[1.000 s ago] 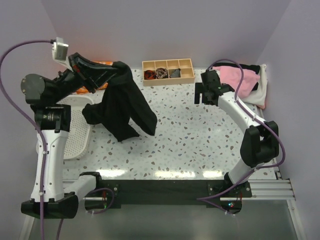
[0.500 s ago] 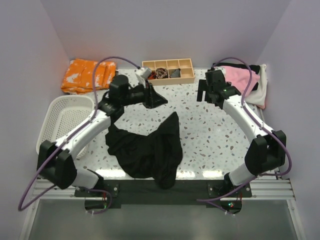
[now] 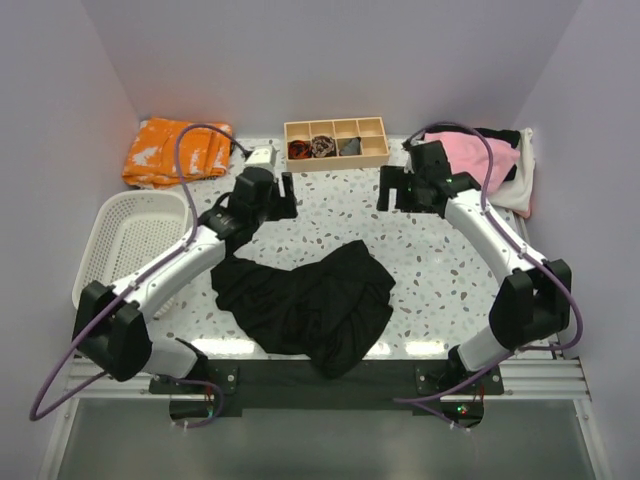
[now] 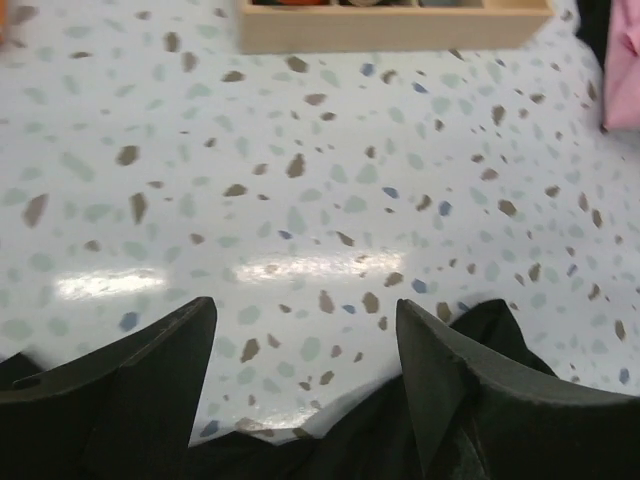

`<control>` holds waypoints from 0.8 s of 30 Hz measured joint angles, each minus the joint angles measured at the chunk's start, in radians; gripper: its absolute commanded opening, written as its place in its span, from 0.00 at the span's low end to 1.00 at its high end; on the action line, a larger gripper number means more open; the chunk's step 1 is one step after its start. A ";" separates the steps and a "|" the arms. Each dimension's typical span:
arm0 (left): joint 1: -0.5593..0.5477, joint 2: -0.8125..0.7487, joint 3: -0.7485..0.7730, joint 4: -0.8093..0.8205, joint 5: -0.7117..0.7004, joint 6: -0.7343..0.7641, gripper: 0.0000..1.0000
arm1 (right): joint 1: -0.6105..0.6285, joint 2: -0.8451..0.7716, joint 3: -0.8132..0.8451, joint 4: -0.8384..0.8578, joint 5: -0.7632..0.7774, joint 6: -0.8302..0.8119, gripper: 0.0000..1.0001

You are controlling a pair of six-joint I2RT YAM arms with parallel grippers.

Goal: Fold and stack the t-shirts
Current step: Move the tshirt to the center of the board, then flatten out the tshirt

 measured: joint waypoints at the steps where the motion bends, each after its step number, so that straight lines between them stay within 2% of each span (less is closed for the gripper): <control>1: 0.009 -0.027 -0.004 -0.025 -0.050 -0.016 0.79 | 0.003 0.005 0.000 0.004 -0.056 -0.002 0.96; 6: 0.060 -0.130 -0.078 -0.146 -0.225 -0.126 0.82 | 0.087 0.074 0.013 0.004 -0.259 -0.038 0.96; 10: 0.100 -0.142 -0.162 -0.226 -0.266 -0.214 0.82 | 0.217 0.189 0.078 -0.013 -0.336 -0.085 0.96; 18: 0.290 -0.090 -0.212 -0.269 -0.202 -0.254 0.84 | 0.444 0.341 0.206 -0.037 -0.353 -0.132 0.96; 24: 0.300 -0.051 -0.264 -0.256 -0.079 -0.254 0.87 | 0.444 0.343 0.219 -0.047 -0.340 -0.140 0.96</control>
